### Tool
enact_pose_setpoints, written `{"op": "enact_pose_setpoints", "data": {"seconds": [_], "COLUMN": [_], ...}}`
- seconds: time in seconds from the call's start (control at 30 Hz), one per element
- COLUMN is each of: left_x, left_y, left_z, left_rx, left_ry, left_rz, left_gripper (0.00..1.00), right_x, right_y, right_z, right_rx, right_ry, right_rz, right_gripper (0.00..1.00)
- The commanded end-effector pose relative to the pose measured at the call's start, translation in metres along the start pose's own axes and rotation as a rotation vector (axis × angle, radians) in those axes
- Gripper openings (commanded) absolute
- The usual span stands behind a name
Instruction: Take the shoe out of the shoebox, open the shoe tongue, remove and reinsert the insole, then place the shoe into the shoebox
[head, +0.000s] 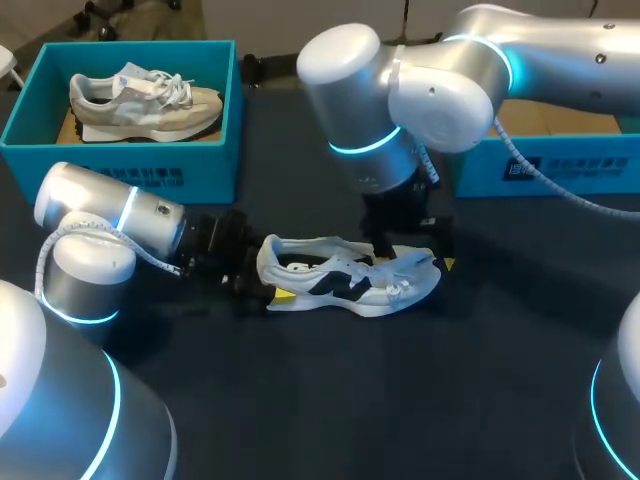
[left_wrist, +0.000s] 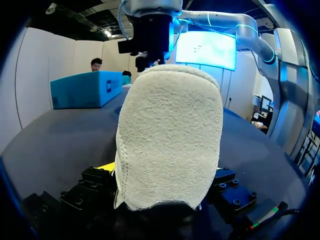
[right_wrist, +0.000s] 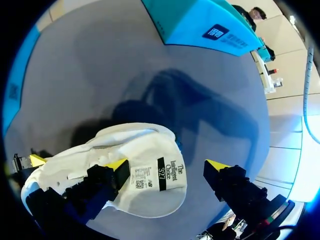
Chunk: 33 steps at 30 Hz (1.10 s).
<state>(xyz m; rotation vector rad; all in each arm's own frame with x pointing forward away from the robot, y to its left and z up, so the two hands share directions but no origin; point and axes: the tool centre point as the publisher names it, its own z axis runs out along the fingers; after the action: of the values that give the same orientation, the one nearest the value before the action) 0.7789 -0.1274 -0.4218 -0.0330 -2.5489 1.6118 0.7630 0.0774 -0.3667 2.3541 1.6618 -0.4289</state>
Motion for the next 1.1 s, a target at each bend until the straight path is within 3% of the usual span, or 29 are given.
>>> {"op": "enact_pose_setpoints", "data": {"seconds": [0.03,0.7,1.1], "left_x": [-0.001,-0.001,-0.001], "left_y": [0.004,0.004,0.004], "left_z": [0.003,0.003,0.003], "left_rx": [-0.002,-0.002,-0.002], "left_ry": [-0.002,-0.002,-0.002], "left_rz": [-0.001,-0.001,-0.001], "left_gripper": [0.00,0.00,0.00], "right_x": [-0.001,0.003,0.019], "right_y": [-0.011,0.005,0.019], "right_z": [-0.008,-0.071,-0.111], "right_rx": [-0.034,-0.203,-0.319], "right_ry": [-0.001,0.116,0.175], "right_rz": [0.182,-0.031,-0.380], "right_gripper": [1.00,1.00,1.00]}}
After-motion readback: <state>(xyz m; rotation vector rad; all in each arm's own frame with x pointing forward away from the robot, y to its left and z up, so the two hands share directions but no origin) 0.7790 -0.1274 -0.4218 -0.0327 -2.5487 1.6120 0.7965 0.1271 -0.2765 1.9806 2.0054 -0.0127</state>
